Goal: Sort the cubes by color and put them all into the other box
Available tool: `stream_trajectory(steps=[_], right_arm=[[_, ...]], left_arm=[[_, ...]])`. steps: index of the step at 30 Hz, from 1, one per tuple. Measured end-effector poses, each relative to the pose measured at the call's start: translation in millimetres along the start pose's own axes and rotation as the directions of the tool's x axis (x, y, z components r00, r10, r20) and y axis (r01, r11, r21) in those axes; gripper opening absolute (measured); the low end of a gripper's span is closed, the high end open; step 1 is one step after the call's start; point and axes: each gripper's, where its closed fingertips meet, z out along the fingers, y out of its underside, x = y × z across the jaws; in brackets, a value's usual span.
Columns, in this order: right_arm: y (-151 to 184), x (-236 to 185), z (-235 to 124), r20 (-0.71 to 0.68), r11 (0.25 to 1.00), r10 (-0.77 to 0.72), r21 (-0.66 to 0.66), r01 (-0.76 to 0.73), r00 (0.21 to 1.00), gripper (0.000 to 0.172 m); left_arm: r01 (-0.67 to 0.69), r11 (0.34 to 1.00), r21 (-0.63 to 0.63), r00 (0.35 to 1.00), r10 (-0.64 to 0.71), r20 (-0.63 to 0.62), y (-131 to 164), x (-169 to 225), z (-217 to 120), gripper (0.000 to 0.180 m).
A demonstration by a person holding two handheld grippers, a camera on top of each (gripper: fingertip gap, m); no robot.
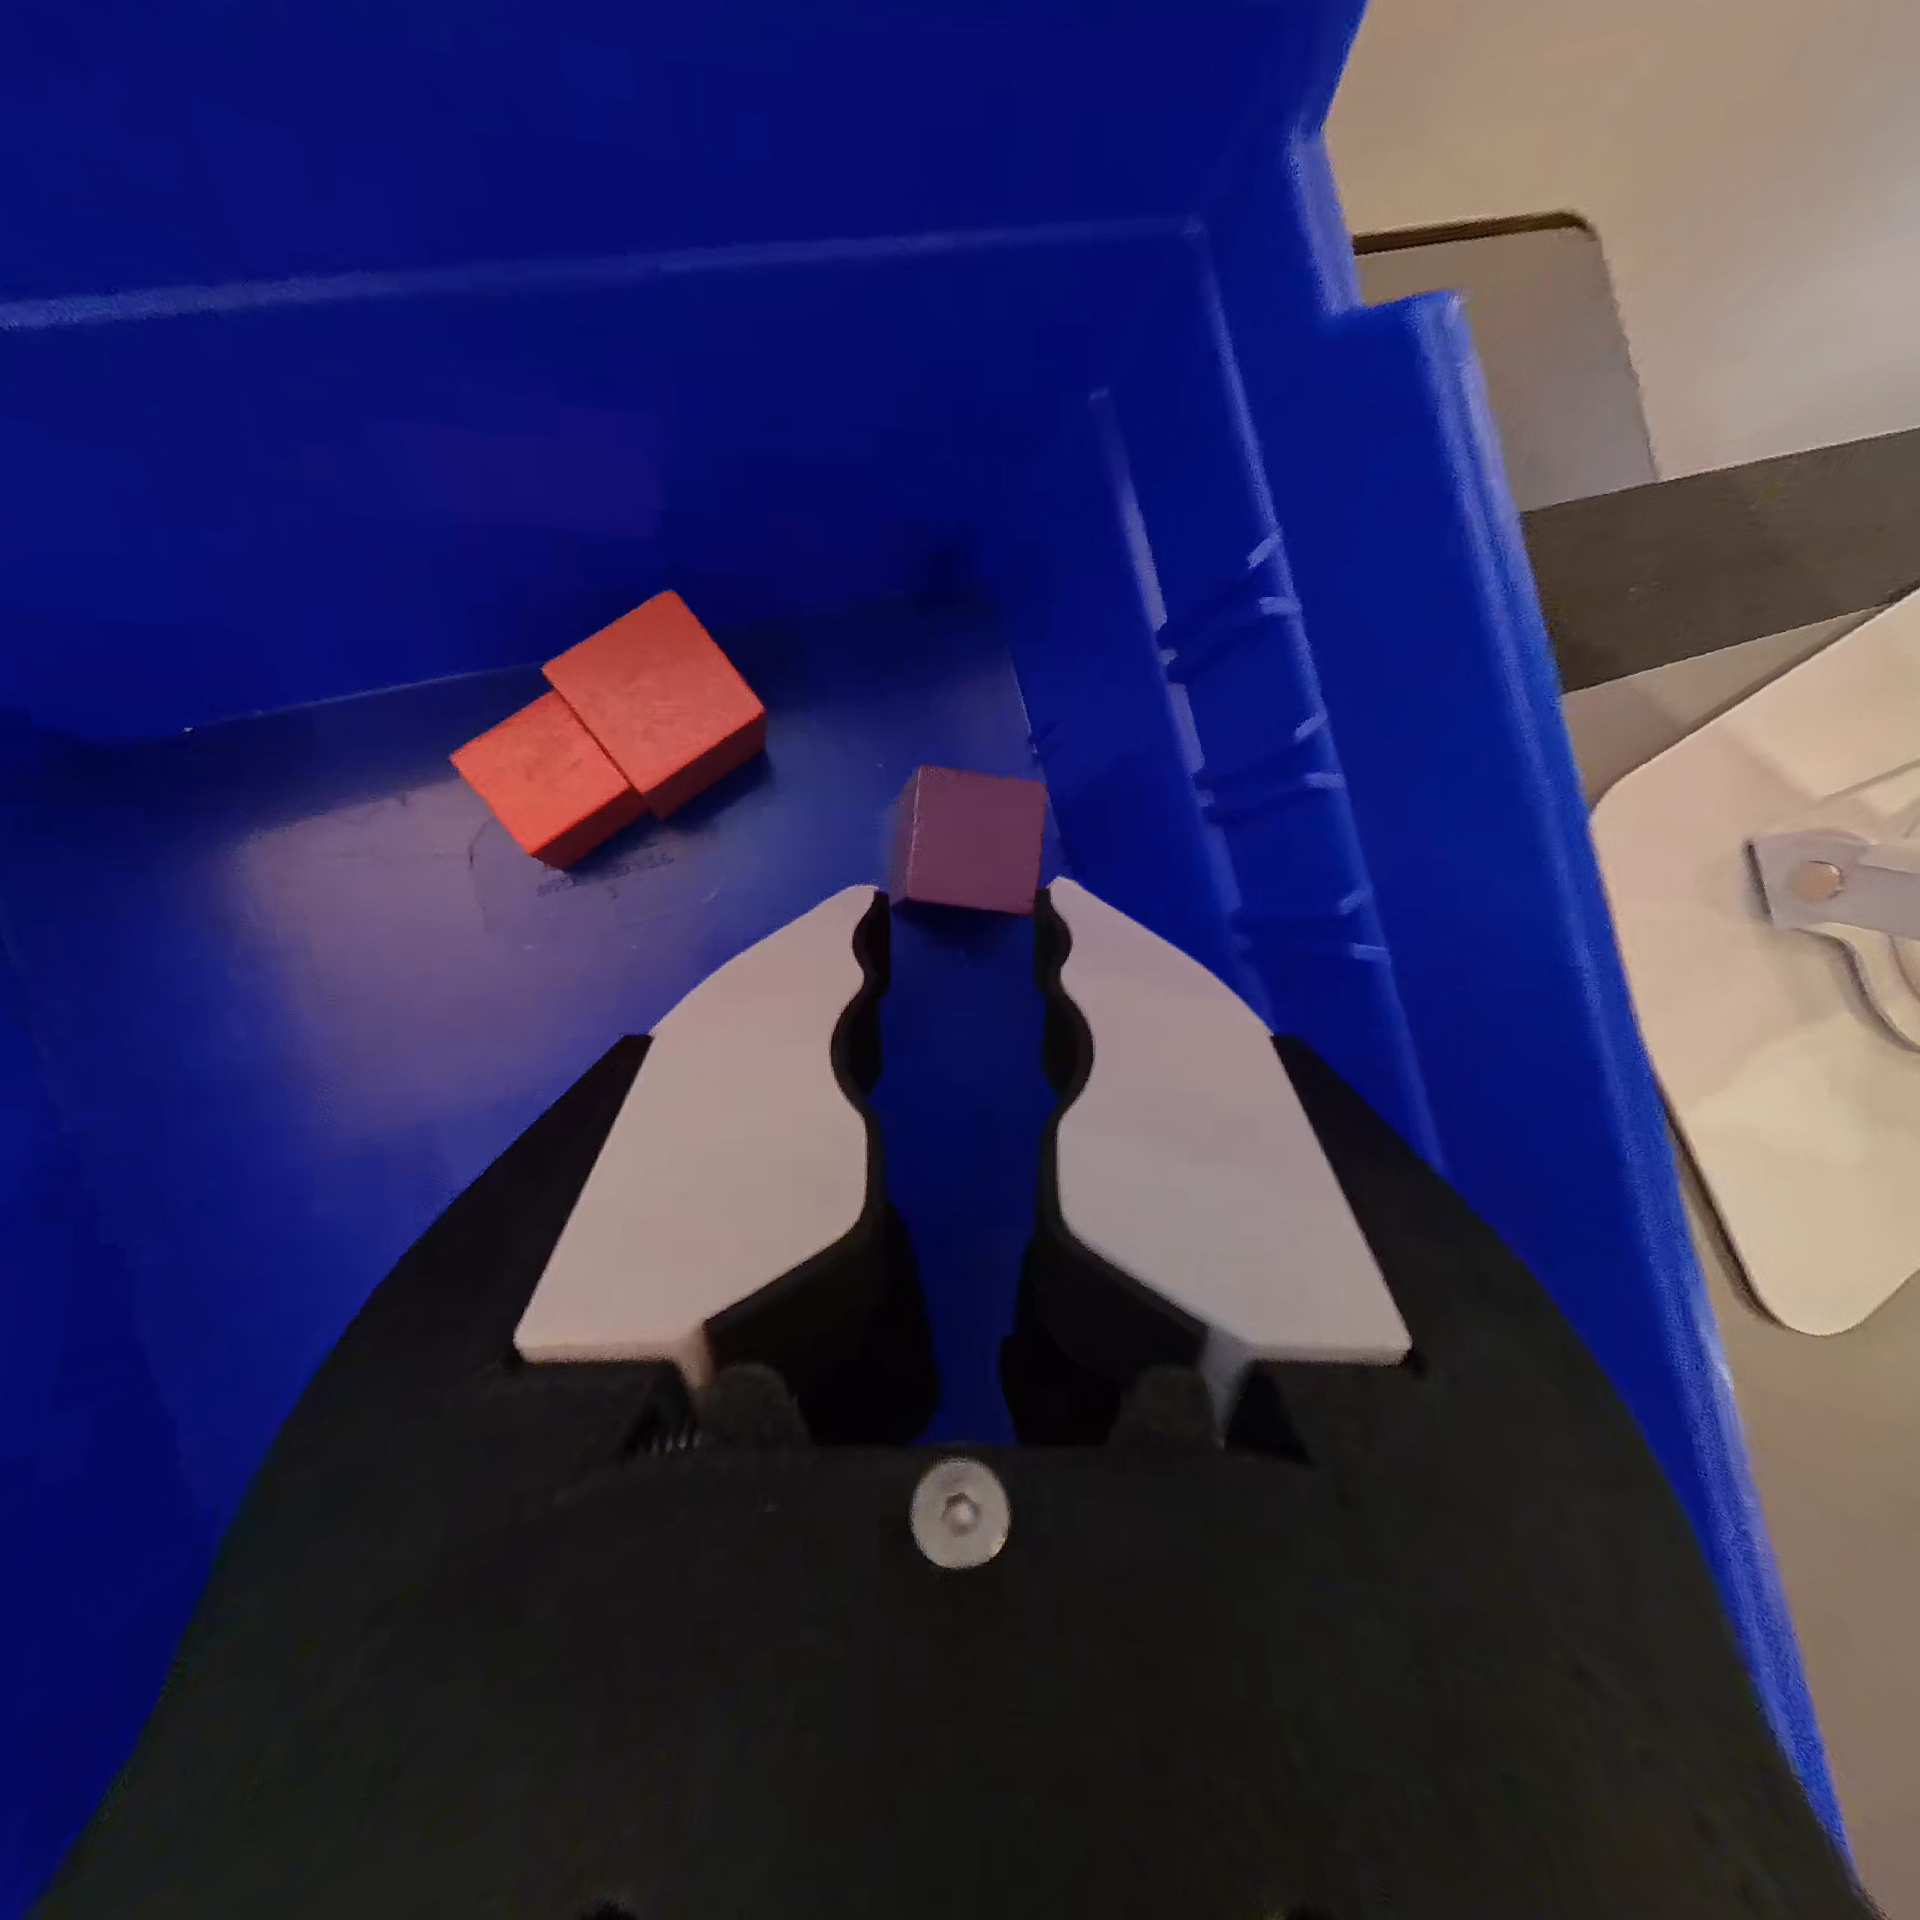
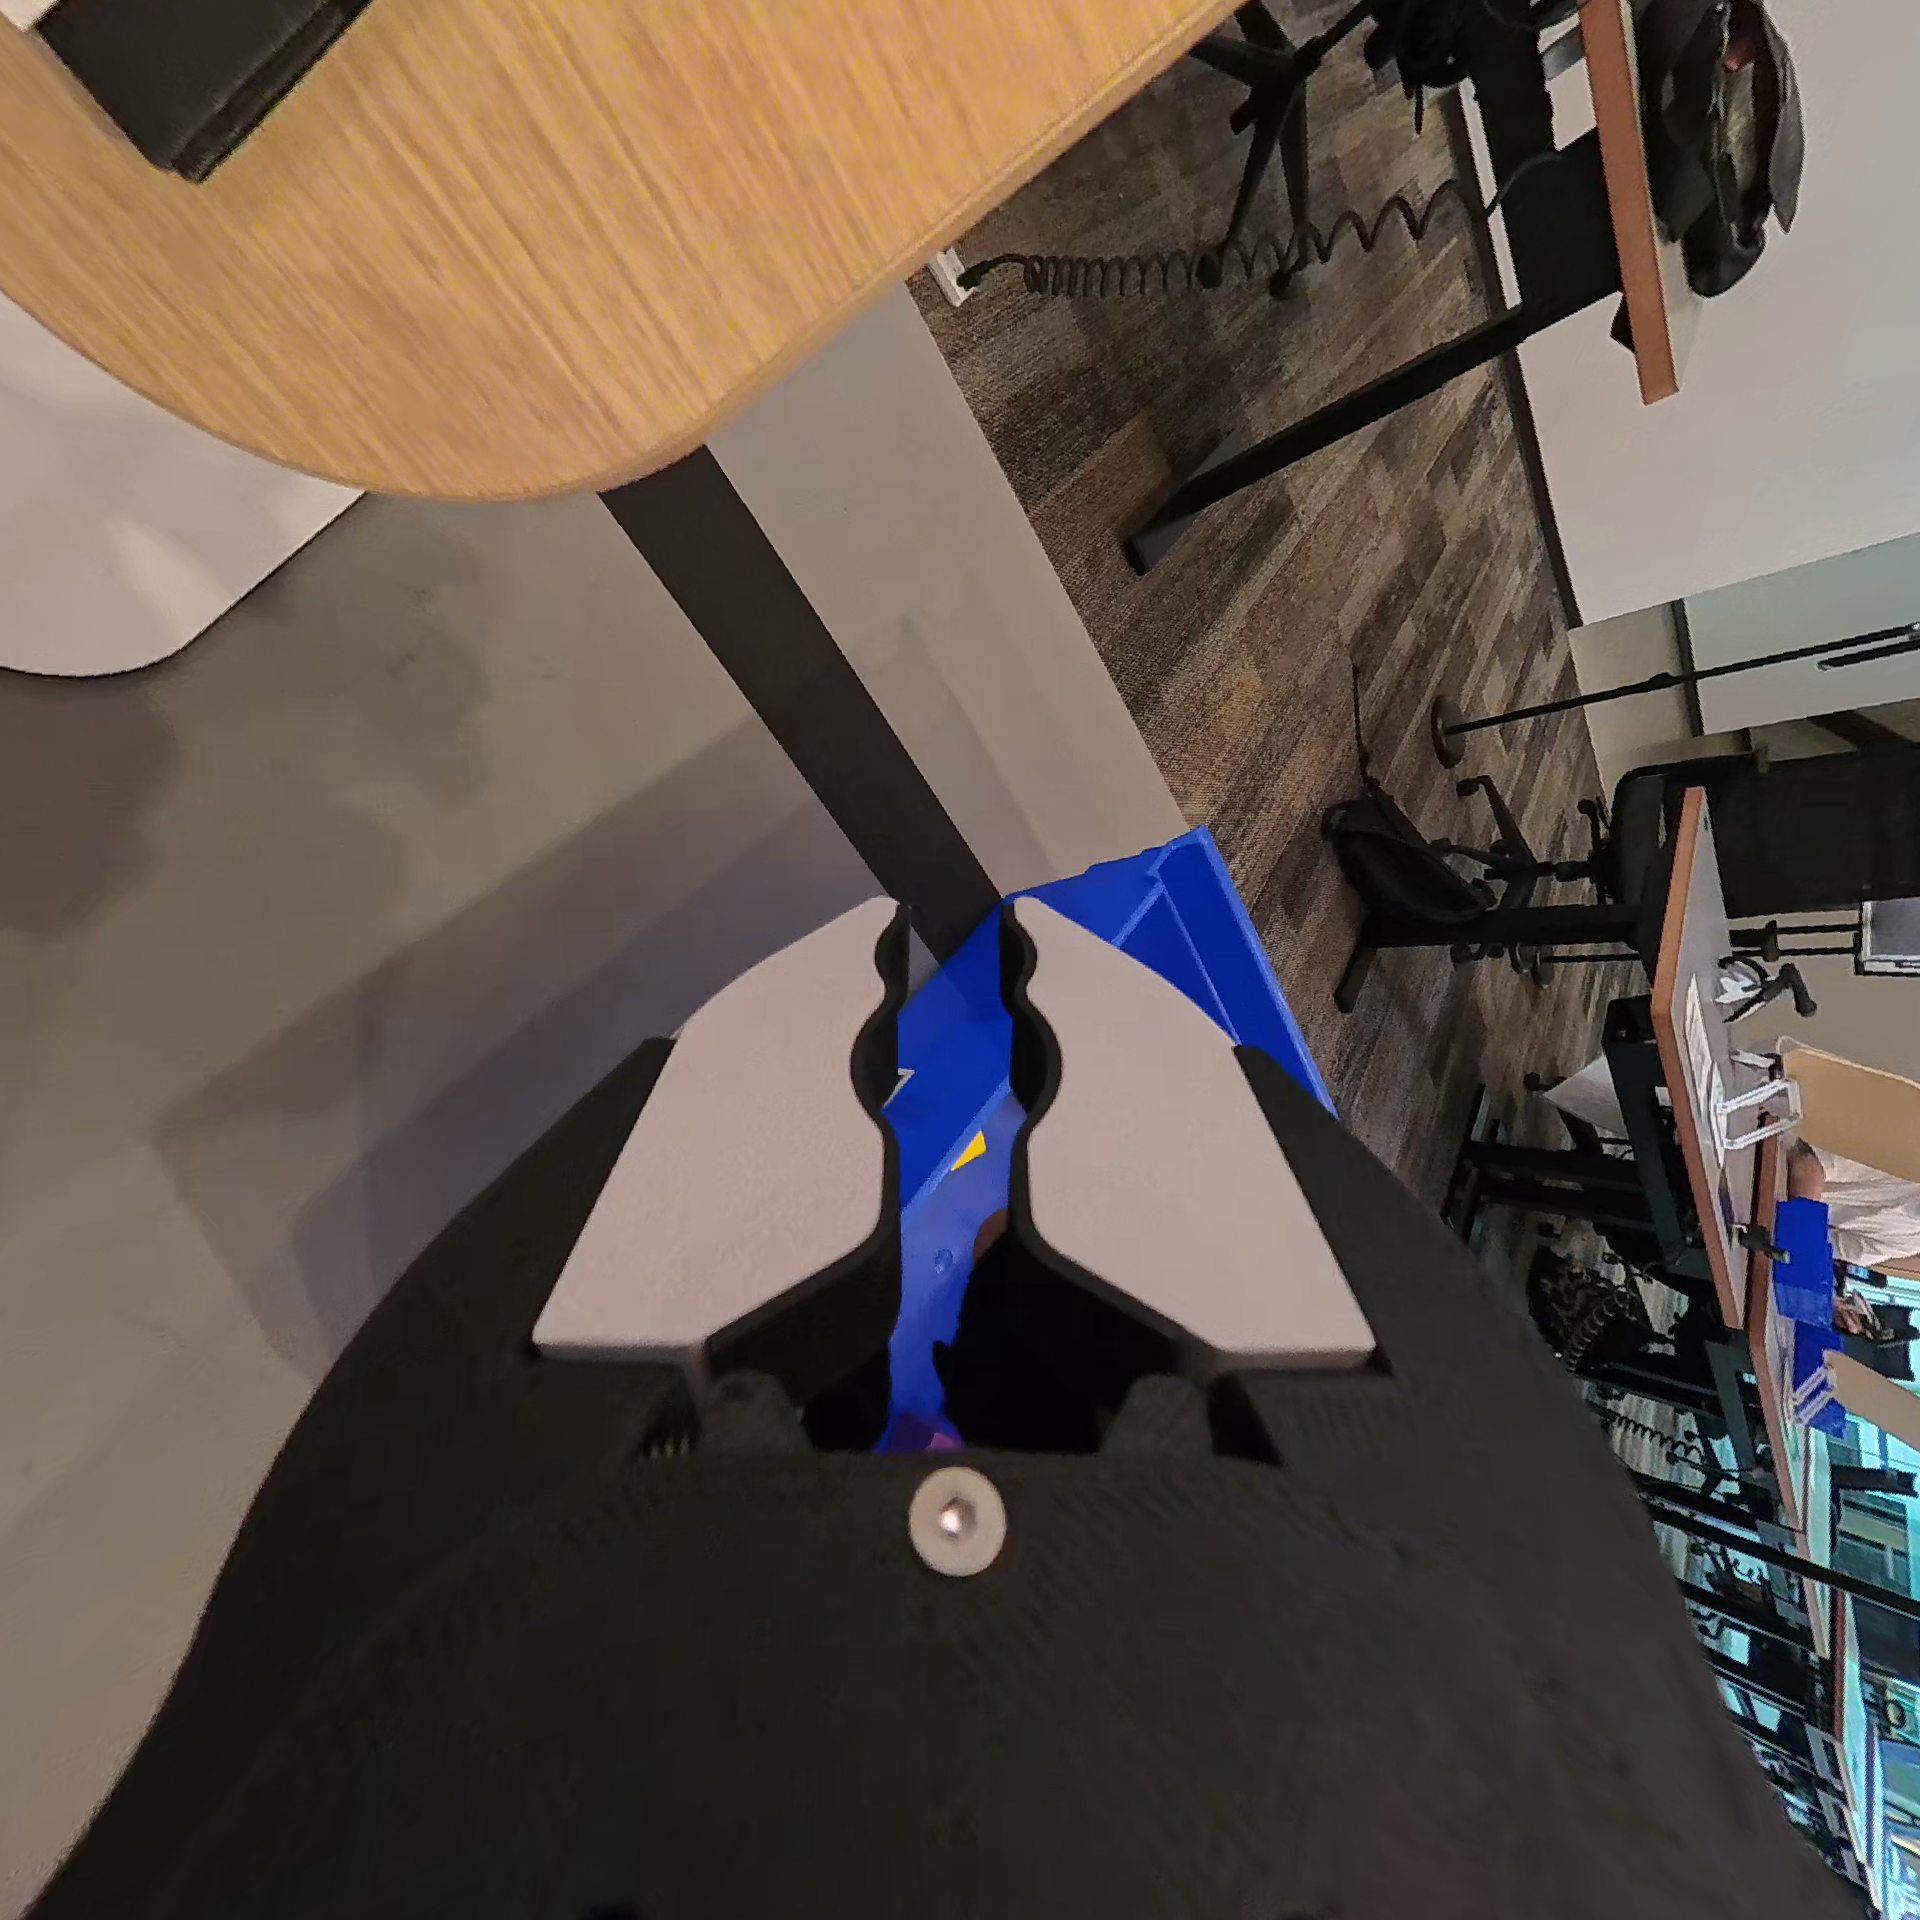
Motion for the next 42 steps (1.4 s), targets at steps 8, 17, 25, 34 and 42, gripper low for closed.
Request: stream_trajectory(steps=[8,17,25,34,42], right_arm=[[0,0,0,-0.007,1.0,-0.014,0.002,0.014,1.0,0.017],[-4,-3,0,-0.008,0.999,-0.037,0.01,0.037,0.999,0.017],[-23,4,-15,-0.061,0.994,-0.037,0.096,0.043,0.997,0.017],[-70,9,-52,-0.17,0.95,-0.039,0.299,0.089,0.985,0.018],[-117,-18,-81,-0.205,0.865,-0.088,0.47,0.177,0.975,0.022]], left_arm=[[-0.03,0.999,0.018,0.999,0.03,-0.016,-5,8,15,0.028],[-0.079,0.996,0.038,0.997,0.078,0.029,-9,2,8,0.028],[0.001,0.956,0.295,0.994,0.032,-0.105,-48,15,-63,0.027],[-0.062,0.838,0.543,0.945,0.224,-0.238,-86,100,-166,0.026],[-0.125,0.754,0.645,0.837,0.429,-0.34,-85,195,-216,0.027]])
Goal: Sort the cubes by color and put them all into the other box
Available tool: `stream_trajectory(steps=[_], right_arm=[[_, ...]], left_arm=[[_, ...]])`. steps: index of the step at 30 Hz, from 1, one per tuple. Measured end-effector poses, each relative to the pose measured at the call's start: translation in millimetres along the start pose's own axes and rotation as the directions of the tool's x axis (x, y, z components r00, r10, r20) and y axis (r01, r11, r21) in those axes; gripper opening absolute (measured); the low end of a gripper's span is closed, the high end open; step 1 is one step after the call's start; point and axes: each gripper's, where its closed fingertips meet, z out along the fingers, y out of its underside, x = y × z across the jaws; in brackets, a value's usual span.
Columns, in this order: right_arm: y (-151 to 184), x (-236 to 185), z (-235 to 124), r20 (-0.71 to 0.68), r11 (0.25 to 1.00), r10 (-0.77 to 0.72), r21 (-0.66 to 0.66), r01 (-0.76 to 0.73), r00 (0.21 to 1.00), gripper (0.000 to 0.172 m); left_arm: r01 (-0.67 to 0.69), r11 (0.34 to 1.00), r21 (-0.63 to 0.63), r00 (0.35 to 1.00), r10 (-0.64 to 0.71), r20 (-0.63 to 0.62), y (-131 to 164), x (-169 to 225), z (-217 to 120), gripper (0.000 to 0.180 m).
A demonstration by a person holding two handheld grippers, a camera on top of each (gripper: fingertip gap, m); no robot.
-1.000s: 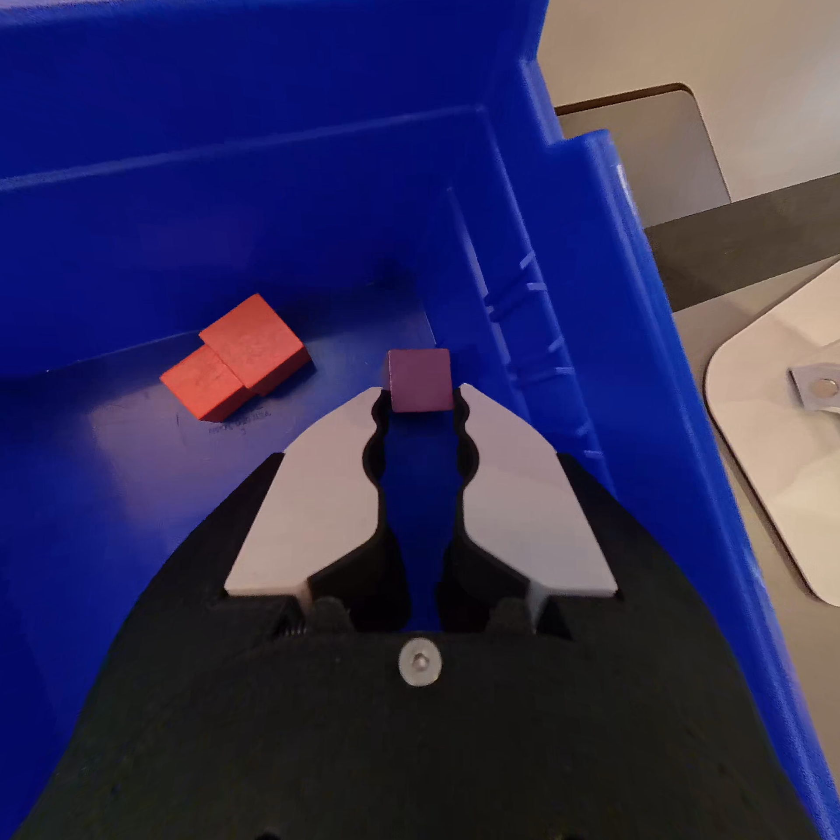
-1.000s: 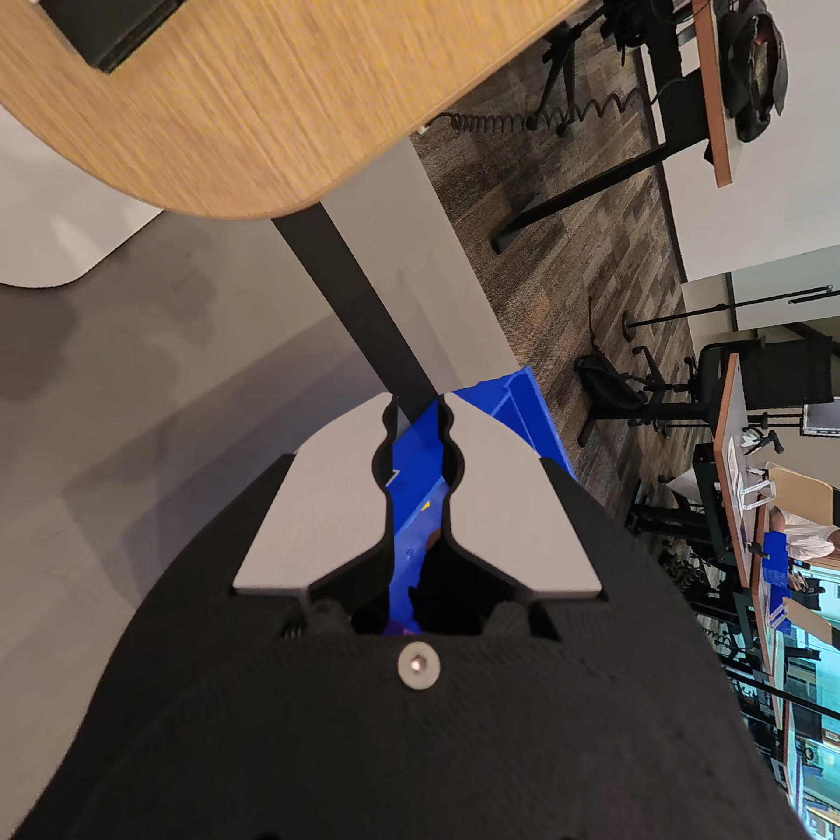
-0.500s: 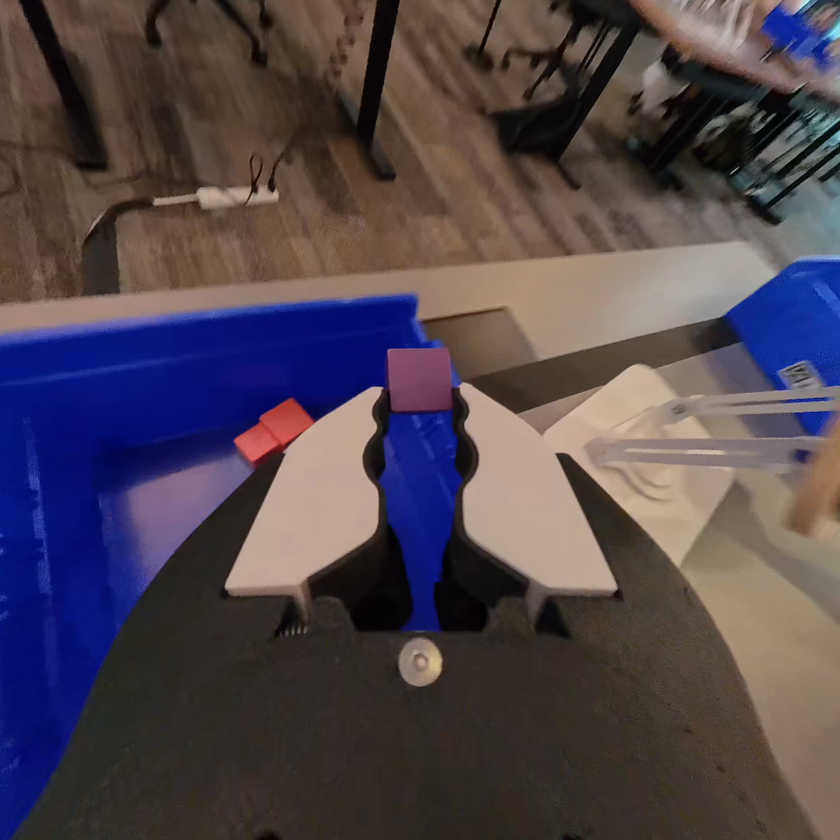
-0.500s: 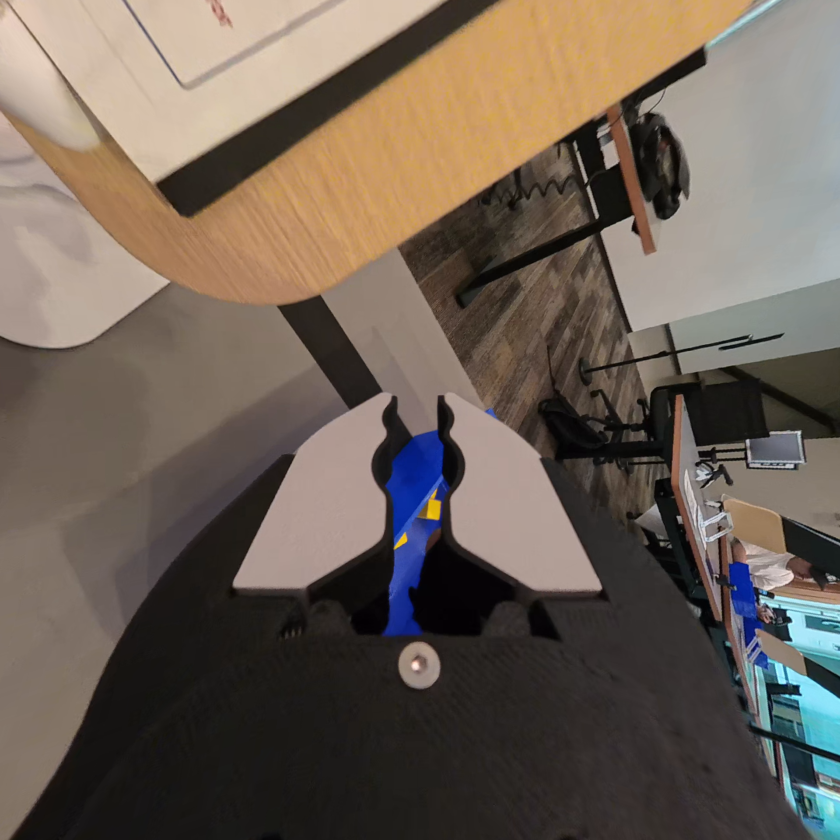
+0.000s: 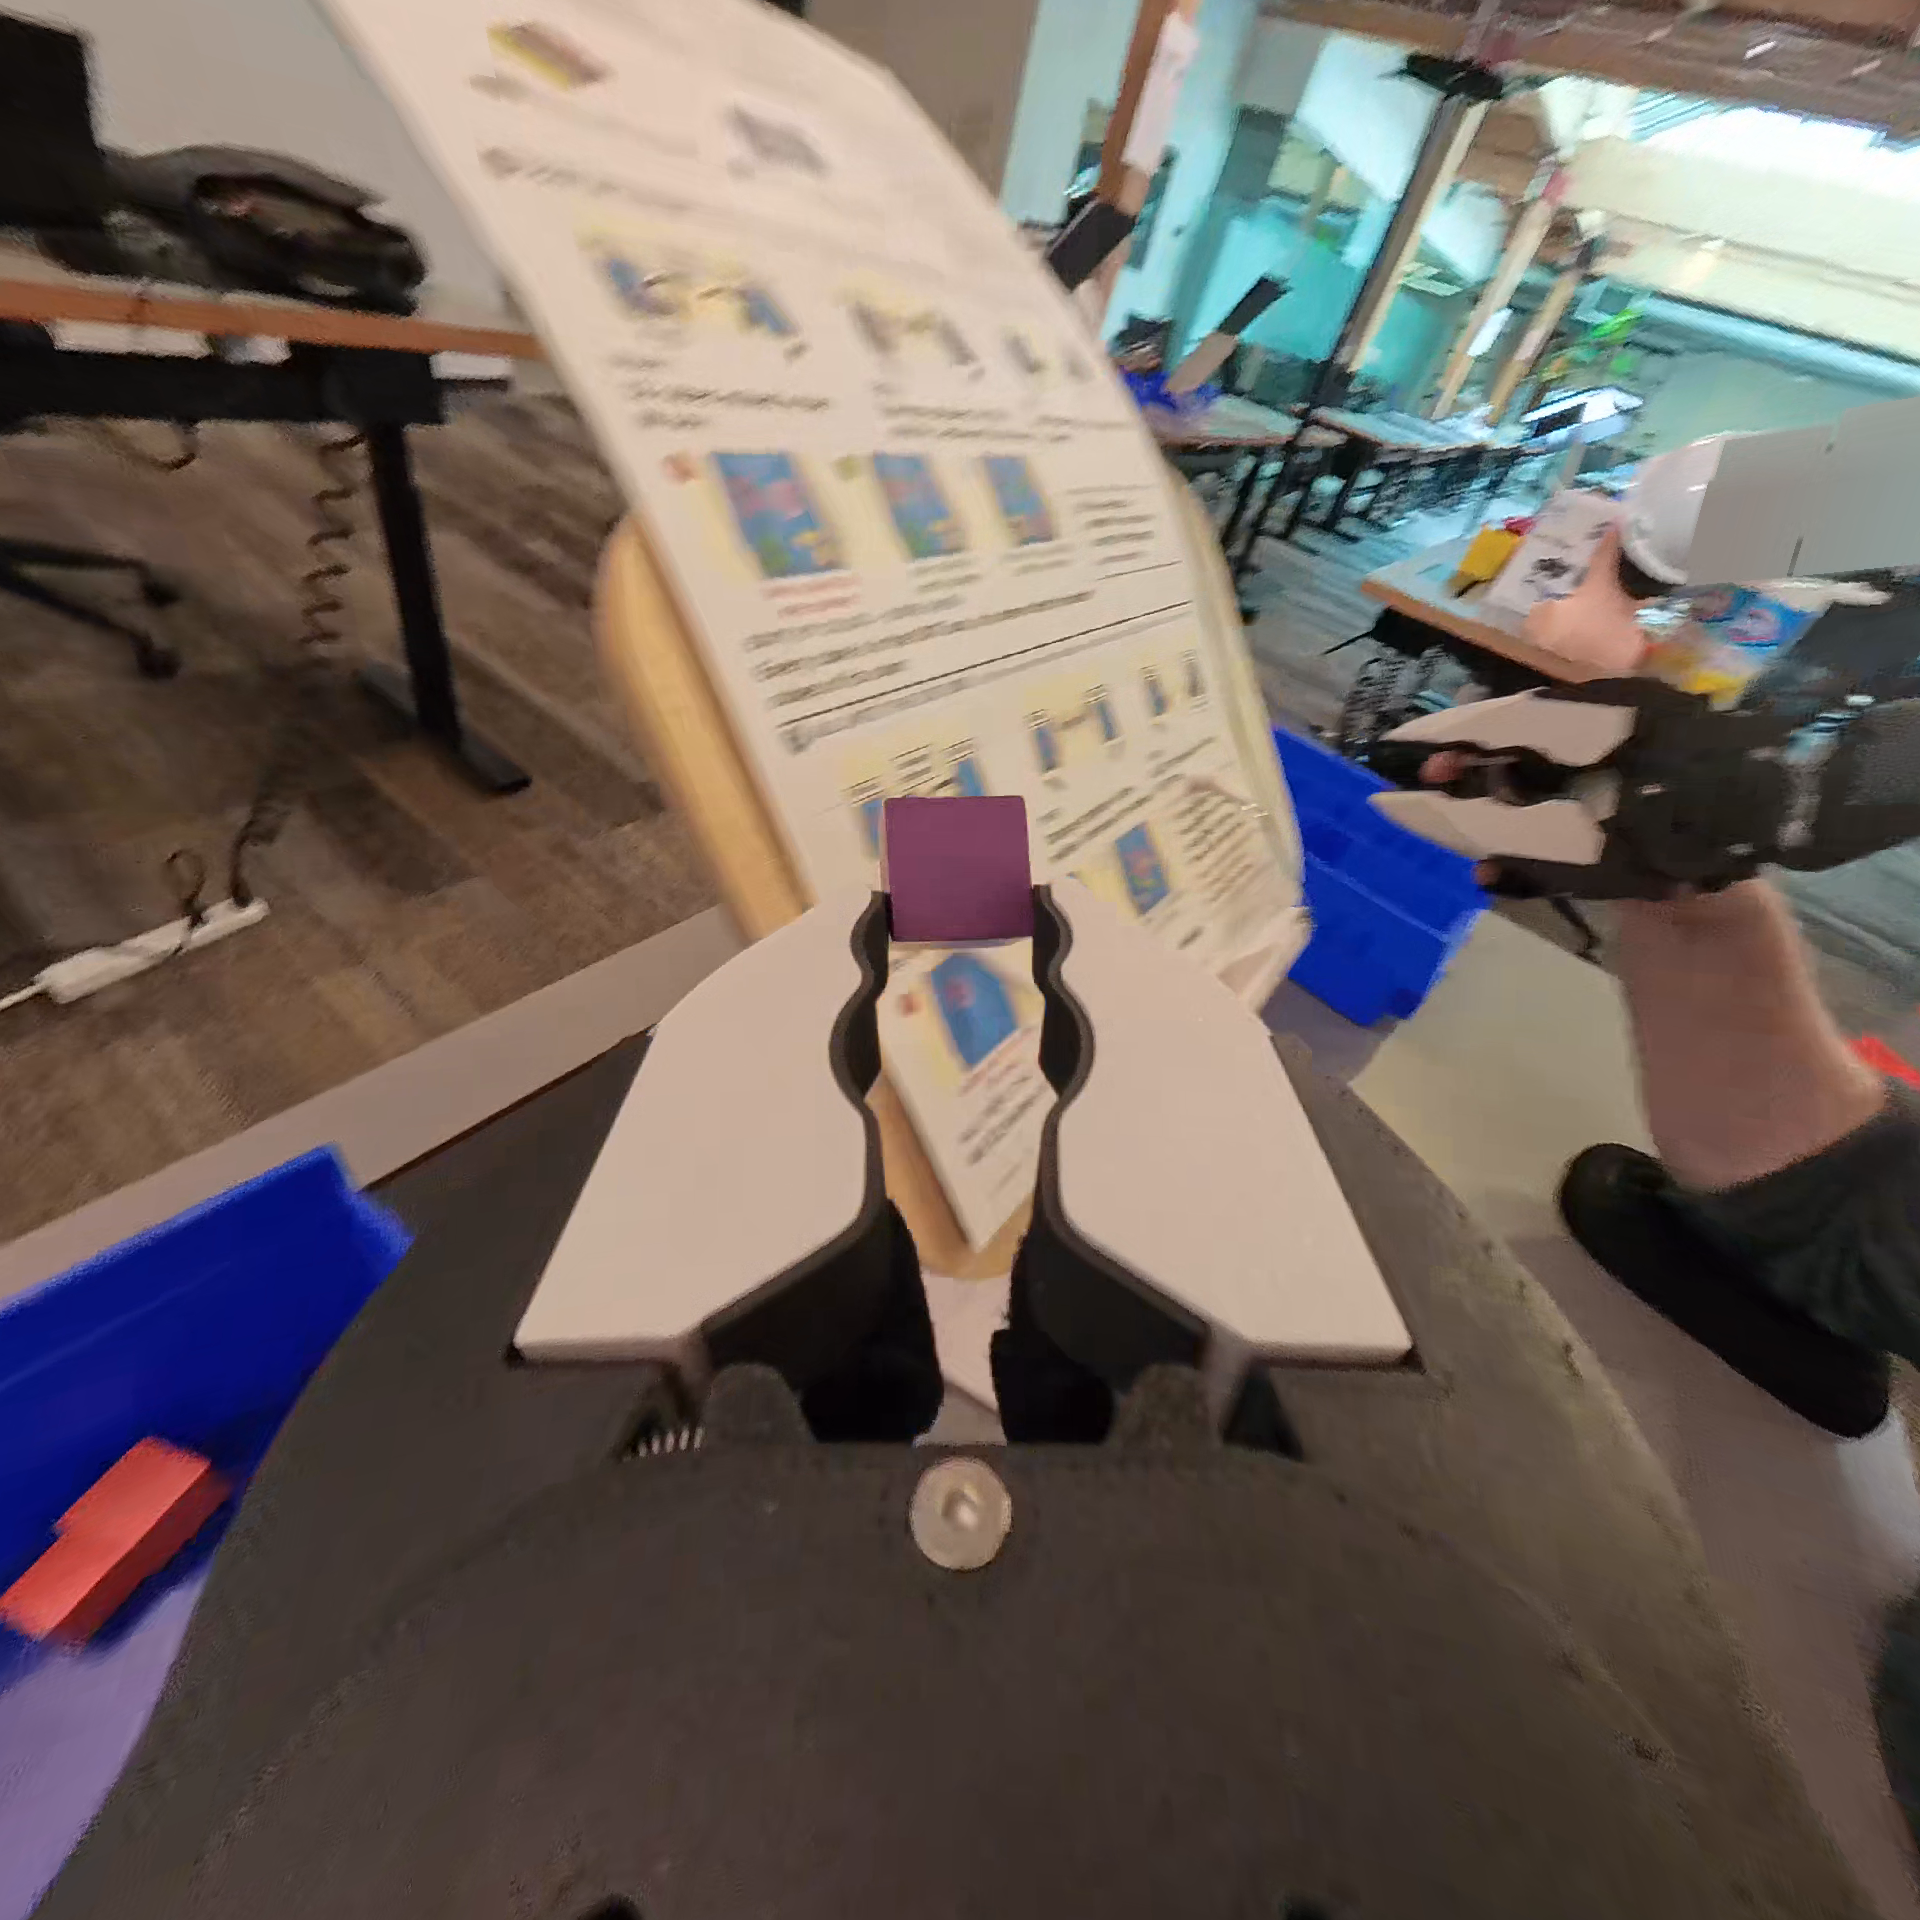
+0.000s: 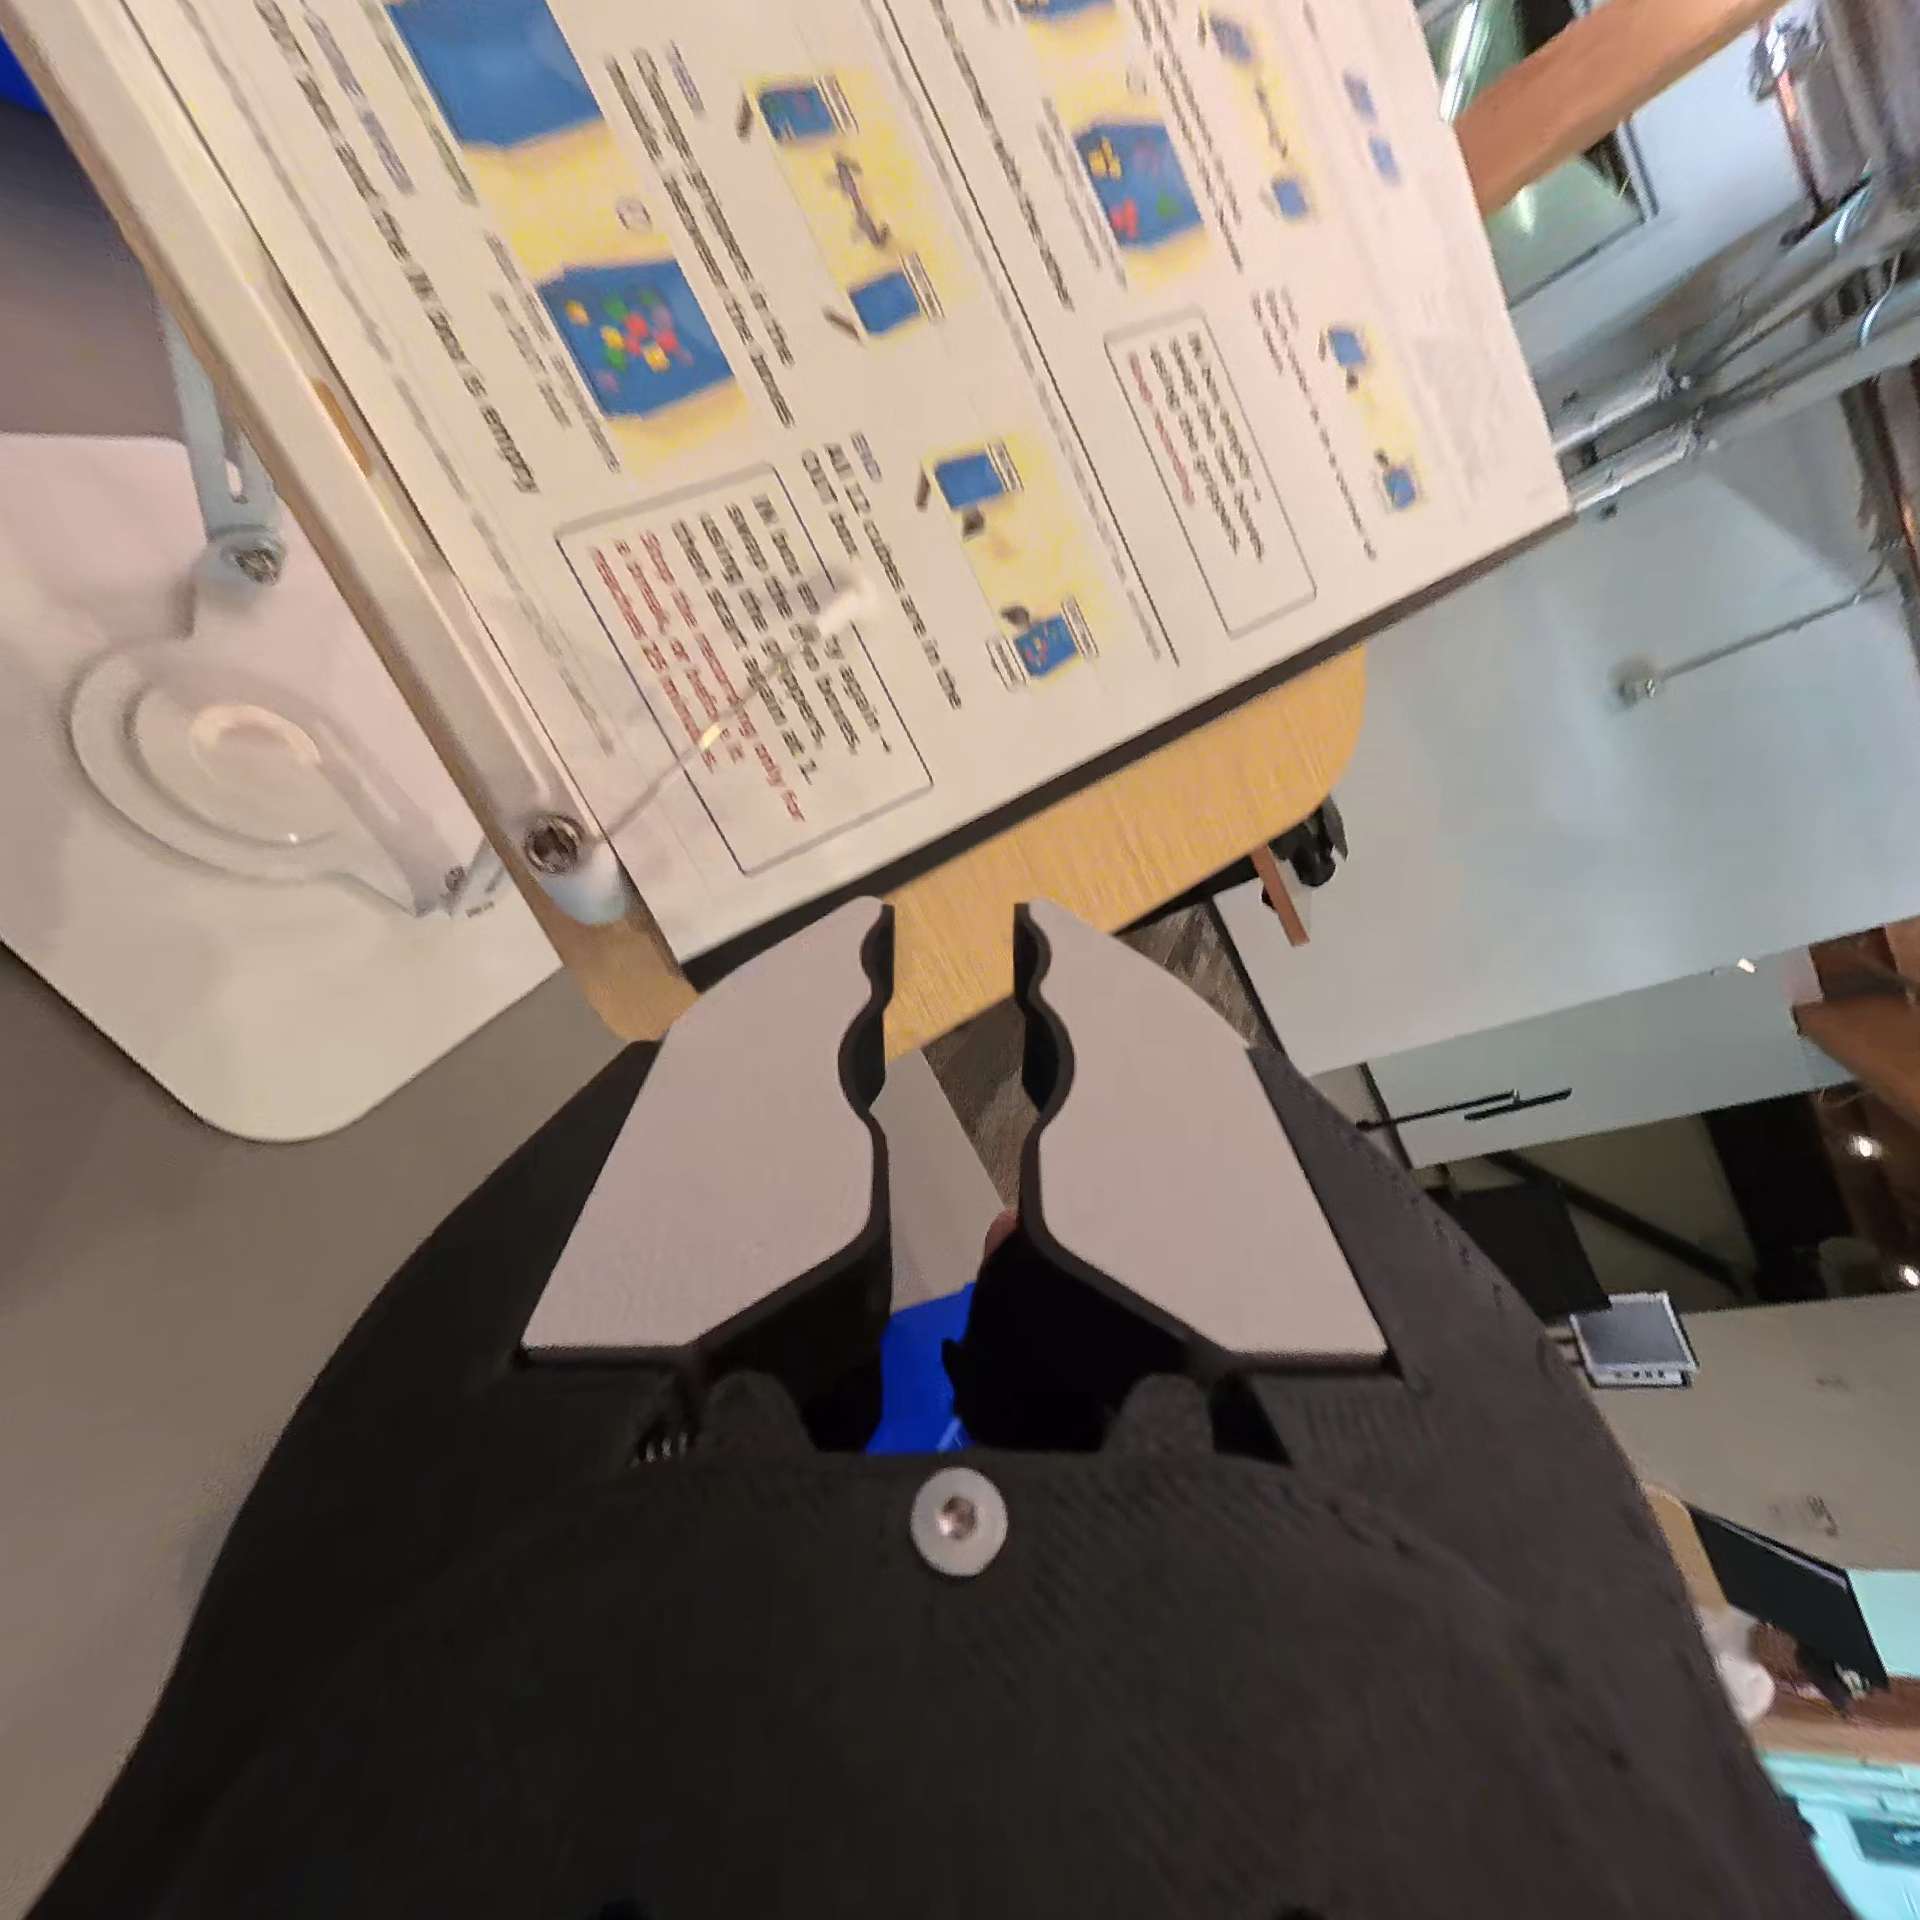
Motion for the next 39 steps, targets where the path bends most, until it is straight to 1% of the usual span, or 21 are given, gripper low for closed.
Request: stream_trajectory(steps=[3,6,12,14,18,22,24,26,28,30,32,36,39], right_arm=[[-18,-8,1,-0.006,0.998,-0.005,0.061,0.006,1.0,0.025],[-38,-18,-1,-0.005,0.99,0.001,0.141,0.0,1.0,0.03],[-75,-33,-8,-0.029,0.959,0.018,0.282,-0.009,0.999,0.038],[-83,-37,-10,-0.036,0.95,0.023,0.312,-0.011,0.999,0.042],[-100,-42,-18,-0.067,0.918,0.027,0.397,0.002,0.997,0.042],[-108,-47,-21,-0.097,0.903,0.013,0.428,0.03,0.995,0.041],[-111,-51,-22,-0.101,0.899,0.006,0.437,0.039,0.995,0.04],[-113,-55,-22,-0.097,0.895,0.005,0.444,0.039,0.995,0.037],[-115,-55,-23,-0.119,0.891,0.003,0.451,0.052,0.993,0.034],[-115,-57,-23,-0.127,0.889,-0.001,0.455,0.059,0.992,0.03],[-115,-57,-23,-0.13,0.892,0.004,0.449,0.056,0.992,0.029],[-118,-56,-28,-0.109,0.882,0.018,0.47,0.036,0.994,0.029],[-113,-44,-31,-0.139,0.888,0.015,0.458,0.05,0.99,0.029]], left_arm=[[-0.012,0.999,0.03,0.994,0.016,-0.106,-8,36,8,0.027],[-0.014,0.999,0.044,0.977,0.023,-0.21,-9,69,21,0.027],[0.01,1.0,0.013,0.917,-0.003,-0.399,8,131,56,0.027],[0.037,0.999,-0.006,0.889,-0.035,-0.457,15,149,67,0.026],[0.078,0.996,-0.047,0.833,-0.091,-0.546,32,176,85,0.026],[0.121,0.988,-0.091,0.788,-0.151,-0.597,45,189,96,0.026],[0.121,0.987,-0.106,0.786,-0.161,-0.597,51,192,101,0.026],[0.124,0.984,-0.127,0.769,-0.176,-0.615,55,198,103,0.026],[0.122,0.983,-0.135,0.765,-0.18,-0.619,58,201,105,0.026],[0.13,0.982,-0.136,0.758,-0.187,-0.625,58,202,105,0.026],[0.129,0.982,-0.138,0.757,-0.188,-0.626,58,202,104,0.026],[0.151,0.978,-0.143,0.731,-0.207,-0.65,55,207,101,0.027],[0.183,0.976,-0.116,0.725,-0.213,-0.655,47,204,97,0.024]])
